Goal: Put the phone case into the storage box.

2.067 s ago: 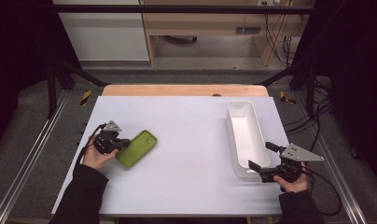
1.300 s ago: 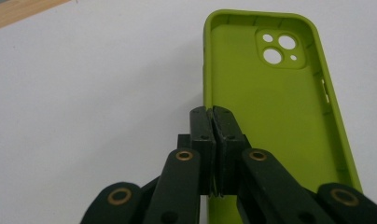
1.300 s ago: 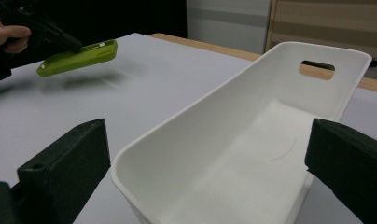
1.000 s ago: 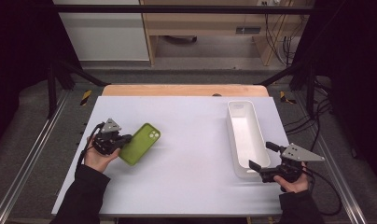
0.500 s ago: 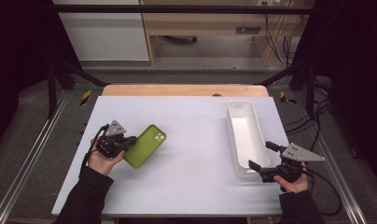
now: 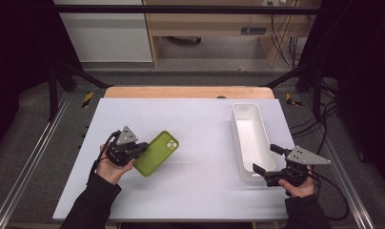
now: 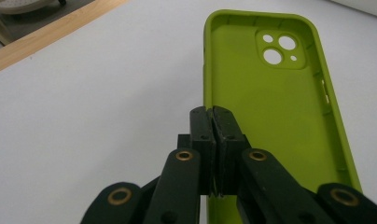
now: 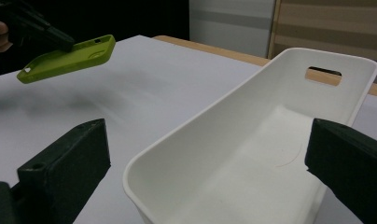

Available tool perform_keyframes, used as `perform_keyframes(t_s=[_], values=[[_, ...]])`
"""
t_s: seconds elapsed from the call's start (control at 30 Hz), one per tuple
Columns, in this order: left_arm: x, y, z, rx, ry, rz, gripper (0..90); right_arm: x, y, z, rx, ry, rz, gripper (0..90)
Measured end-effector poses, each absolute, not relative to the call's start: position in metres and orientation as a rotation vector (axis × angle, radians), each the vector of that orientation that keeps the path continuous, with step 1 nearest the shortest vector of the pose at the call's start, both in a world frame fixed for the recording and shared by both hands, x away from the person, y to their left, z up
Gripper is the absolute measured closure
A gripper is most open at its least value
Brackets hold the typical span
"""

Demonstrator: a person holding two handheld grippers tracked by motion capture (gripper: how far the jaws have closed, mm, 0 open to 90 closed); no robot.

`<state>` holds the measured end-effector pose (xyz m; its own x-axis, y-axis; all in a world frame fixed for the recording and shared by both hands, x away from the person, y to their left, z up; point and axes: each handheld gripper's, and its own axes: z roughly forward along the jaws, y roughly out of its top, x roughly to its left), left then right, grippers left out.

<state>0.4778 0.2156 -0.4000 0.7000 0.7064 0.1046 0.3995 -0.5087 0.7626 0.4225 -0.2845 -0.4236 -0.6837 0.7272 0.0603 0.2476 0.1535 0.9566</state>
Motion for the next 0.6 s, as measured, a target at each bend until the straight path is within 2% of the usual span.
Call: perform_keyframes(t_s=[0.6], values=[[0.464,0.192,-0.397,2.185,0.783,0.562,87.7,0.424,-0.266,-0.414,0.924,2.061,1.539,1.1]])
